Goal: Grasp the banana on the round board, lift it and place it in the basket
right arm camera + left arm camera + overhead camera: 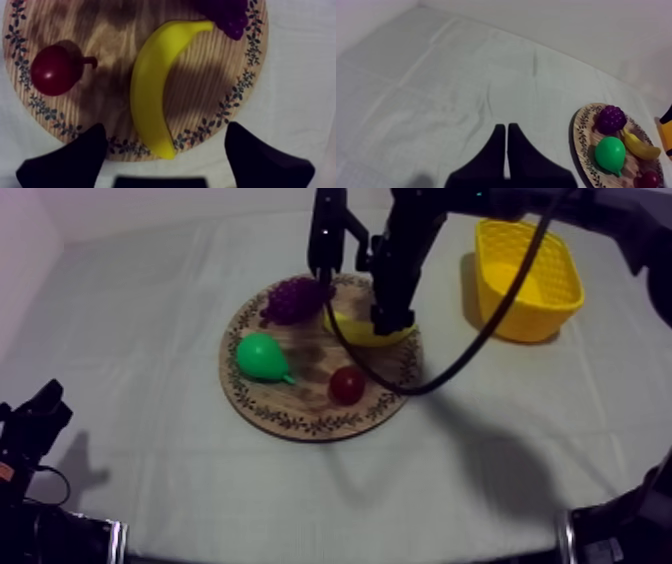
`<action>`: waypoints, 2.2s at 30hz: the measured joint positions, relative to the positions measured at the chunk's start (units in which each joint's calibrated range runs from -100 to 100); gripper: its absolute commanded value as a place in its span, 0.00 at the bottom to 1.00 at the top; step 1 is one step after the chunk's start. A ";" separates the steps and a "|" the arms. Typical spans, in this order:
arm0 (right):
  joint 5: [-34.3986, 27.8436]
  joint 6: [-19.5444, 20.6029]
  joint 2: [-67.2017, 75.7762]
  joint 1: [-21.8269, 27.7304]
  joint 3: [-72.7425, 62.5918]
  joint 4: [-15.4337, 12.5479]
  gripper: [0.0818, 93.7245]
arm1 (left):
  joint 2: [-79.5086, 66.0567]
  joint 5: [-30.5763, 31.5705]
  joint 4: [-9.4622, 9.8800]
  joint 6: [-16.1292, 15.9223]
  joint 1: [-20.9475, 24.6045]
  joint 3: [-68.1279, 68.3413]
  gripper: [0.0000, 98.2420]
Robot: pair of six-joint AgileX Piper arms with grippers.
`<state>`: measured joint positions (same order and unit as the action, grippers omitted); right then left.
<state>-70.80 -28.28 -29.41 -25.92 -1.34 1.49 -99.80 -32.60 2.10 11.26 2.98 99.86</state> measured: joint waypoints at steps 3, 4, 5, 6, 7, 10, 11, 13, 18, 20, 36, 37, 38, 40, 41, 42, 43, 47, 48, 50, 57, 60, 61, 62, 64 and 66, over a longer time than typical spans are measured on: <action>1.05 0.24 -2.76 -0.18 -0.18 -0.04 0.71 | 0.00 0.00 0.00 0.00 0.00 0.00 0.00; 1.51 0.38 -3.75 -0.35 -0.18 -0.04 0.71 | 0.00 0.00 0.00 0.00 0.00 0.00 0.00; 2.05 0.45 -4.69 -0.56 -0.18 -0.04 0.71 | 0.00 0.00 0.00 0.00 0.00 0.00 0.00; 2.62 0.61 -5.58 -0.77 -0.18 -0.11 0.71 | 0.00 0.00 0.00 0.00 0.00 0.00 0.00; 2.92 0.72 -6.19 -0.93 -0.18 -0.11 0.71 | 0.00 0.00 0.00 0.00 0.00 0.00 0.00; 3.56 0.85 -7.91 -1.61 -0.18 -0.42 0.71 | 0.00 0.00 0.00 0.00 0.00 0.00 0.00; 3.73 0.85 -8.41 -1.82 -0.27 -0.66 0.71 | 0.00 0.00 0.00 0.00 0.00 0.00 0.00; 4.39 0.86 -9.28 -2.17 -0.50 -0.89 0.70 | 0.00 0.00 0.00 0.00 0.00 0.00 0.00; 4.88 1.04 -10.39 -2.55 -1.32 -1.49 0.66 | 0.00 0.00 0.00 0.00 0.00 0.00 0.00; 4.88 1.34 -10.71 -2.59 -2.14 -1.49 0.63 | 0.00 0.00 0.00 0.00 0.00 0.00 0.00; 6.32 3.82 -13.46 -2.30 -5.11 -0.06 0.34 | 0.00 0.00 0.00 0.00 0.00 0.00 0.00; 6.56 3.67 -13.46 -2.19 -4.89 -0.19 0.32 | 0.00 0.00 0.00 0.00 0.00 0.00 0.00; 6.67 3.62 -13.46 -2.14 -4.81 -0.25 0.30 | 0.00 0.00 0.00 0.00 0.00 0.00 0.00; 6.89 3.60 -13.40 -2.05 -4.33 -0.40 0.28 | 0.00 0.00 0.00 0.00 0.00 0.00 0.00; 6.89 3.60 -13.39 -2.02 -4.26 -0.45 0.27 | 0.00 0.00 0.00 0.00 0.00 0.00 0.00; 6.89 3.60 -13.25 -1.97 -4.10 -0.45 0.27 | 0.00 0.00 0.00 0.00 0.00 0.00 0.00; 6.89 3.60 -13.07 -1.93 -3.95 -0.45 0.27 | 0.00 0.00 0.00 0.00 0.00 0.00 0.00; 6.82 3.97 -11.20 -1.53 -3.05 -0.66 0.27 | 0.00 0.00 0.00 0.00 0.00 0.00 0.00; 6.82 4.08 -10.62 -1.42 -2.74 -0.66 0.27 | 0.00 0.00 0.00 0.00 0.00 0.00 0.00; 6.82 4.14 -8.85 -1.00 -2.21 -0.66 0.26 | 0.00 0.00 0.00 0.00 0.00 0.00 0.00; 4.10 4.38 -0.82 0.95 -1.09 0.35 0.26 | 0.00 0.00 0.00 0.00 0.00 0.00 0.00; 2.67 4.59 3.66 2.42 -0.48 1.60 0.27 | 0.00 0.00 0.00 0.00 0.00 0.00 0.00; 2.54 4.64 4.95 2.89 -0.27 1.80 0.27 | 0.00 0.00 0.00 0.00 0.00 0.00 0.00; 2.27 4.64 6.62 3.52 -0.27 1.96 0.27 | 0.00 0.00 0.00 0.00 0.00 0.00 0.00; 0.70 4.56 10.09 4.82 -0.41 2.10 0.27 | 0.00 0.00 0.00 0.00 0.00 0.00 0.00; -1.01 4.56 13.53 6.53 -1.34 2.10 0.28 | 0.00 0.00 0.00 0.00 0.00 0.00 0.00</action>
<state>-71.80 -23.72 -15.88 -19.39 -2.68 3.59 -99.80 -32.60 2.10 11.26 2.98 99.86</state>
